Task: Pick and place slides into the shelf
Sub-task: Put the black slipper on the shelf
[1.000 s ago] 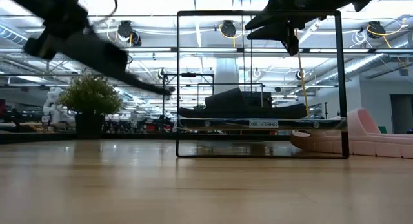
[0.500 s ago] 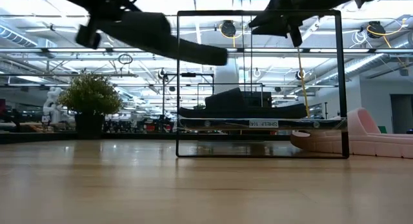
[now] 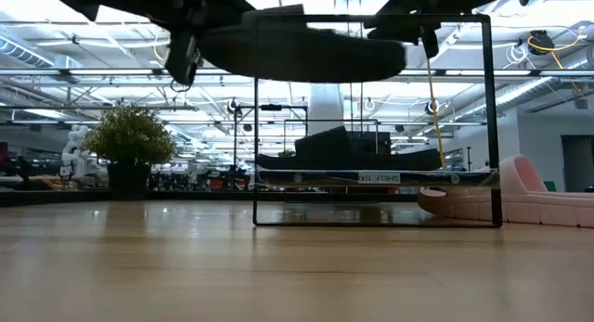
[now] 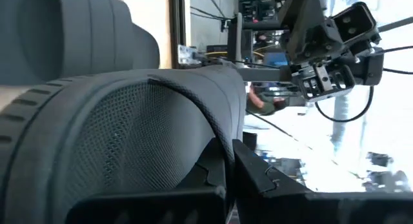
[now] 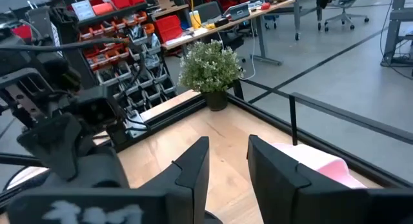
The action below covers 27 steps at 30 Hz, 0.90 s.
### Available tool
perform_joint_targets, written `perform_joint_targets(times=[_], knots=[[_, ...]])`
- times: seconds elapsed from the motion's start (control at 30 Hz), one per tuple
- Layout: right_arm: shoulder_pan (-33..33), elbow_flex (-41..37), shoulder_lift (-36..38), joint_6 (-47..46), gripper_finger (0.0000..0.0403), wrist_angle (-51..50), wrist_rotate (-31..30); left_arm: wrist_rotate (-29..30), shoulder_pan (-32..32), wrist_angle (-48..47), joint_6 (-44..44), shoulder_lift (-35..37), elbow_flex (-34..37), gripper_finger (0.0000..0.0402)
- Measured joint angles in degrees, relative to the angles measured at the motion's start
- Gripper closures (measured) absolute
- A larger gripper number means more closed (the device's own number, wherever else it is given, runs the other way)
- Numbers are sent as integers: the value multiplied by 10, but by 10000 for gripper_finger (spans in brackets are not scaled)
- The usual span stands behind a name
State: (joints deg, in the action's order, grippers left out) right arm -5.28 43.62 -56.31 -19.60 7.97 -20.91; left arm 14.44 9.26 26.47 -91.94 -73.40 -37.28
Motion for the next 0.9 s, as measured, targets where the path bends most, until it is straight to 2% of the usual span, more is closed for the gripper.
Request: perform_joint_targets(times=[0.13, 0.33, 0.5, 0.73, 0.9], knots=[[0, 0, 1, 13, 308, -1, 0, -11, 0, 18, -38, -28, -10, 402], [0, 0, 1, 25, 308, -1, 2, -51, -10, -39, -78, -43, -54, 402], [0, 0, 1, 26, 308, -1, 2, -58, -27, -108, -107, -43, -81, 402], [1, 0, 1, 45, 308, -1, 2, -69, -46, -146, -142, -43, -88, 402], [1, 0, 1, 45, 308, -1, 2, -69, -49, -140, -175, -48, -88, 402]])
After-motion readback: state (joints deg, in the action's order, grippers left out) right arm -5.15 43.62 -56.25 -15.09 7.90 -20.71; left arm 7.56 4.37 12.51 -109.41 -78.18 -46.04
